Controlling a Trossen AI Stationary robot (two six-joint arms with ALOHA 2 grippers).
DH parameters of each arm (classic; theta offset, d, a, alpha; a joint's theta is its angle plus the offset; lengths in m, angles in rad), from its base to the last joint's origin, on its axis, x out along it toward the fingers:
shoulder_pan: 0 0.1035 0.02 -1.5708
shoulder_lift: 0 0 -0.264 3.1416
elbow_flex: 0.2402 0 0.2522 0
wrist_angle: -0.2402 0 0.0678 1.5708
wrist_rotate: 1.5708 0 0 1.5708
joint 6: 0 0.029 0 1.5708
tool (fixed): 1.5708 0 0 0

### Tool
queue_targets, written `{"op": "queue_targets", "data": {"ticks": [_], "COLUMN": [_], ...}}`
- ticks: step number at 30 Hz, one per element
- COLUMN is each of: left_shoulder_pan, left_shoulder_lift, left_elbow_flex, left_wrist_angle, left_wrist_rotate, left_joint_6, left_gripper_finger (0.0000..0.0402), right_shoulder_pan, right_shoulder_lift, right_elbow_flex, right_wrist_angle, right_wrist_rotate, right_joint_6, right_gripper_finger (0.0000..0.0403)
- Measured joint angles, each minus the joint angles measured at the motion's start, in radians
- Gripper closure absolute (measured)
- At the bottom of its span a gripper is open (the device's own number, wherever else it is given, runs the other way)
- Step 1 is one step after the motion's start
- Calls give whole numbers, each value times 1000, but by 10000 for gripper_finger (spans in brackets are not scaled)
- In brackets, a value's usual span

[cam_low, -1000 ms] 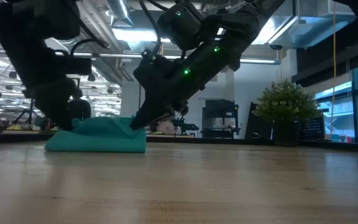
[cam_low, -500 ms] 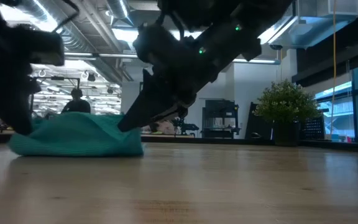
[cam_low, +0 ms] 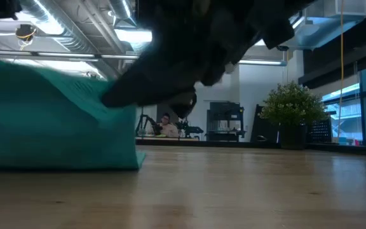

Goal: Roll microfiber towels into tight, uniform cylinder then place into a basket
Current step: Fold the blue microfiber cloth

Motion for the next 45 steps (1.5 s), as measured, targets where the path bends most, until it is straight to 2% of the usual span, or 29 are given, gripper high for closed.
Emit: {"op": "queue_targets", "data": {"ticks": [5,12,17,26,30,35,45], "left_shoulder_pan": [4,85,122,188,234,271,357], "left_shoulder_lift": [0,0,0,0,0,0,5], "left_elbow_flex": [0,-1,-1,-1,-1,-1,-69], "left_wrist_angle": [-56,-230,-296,-302,-344,-395,-342], "left_wrist_rotate": [-38,-66,-72,-147,-165,-236,-267], "left_joint_6": [10,0,5,63,-6,-106,-105], "left_gripper_finger": [401,401,401,401,401,401,401], "right_shoulder_pan": [-3,-90,-157,-220,-229,-231,-231], "right_shoulder_lift": [0,0,0,0,0,24,48], "right_elbow_flex": [-1,-2,-2,-2,-2,-1,0], "right_wrist_angle": [68,49,24,-94,-114,-122,-110], "right_wrist_rotate": [4,109,165,220,232,232,235], "right_joint_6": [-52,-78,-78,-83,-101,-101,-101], "right_gripper_finger": [397,396,395,397,396,396,396]}}
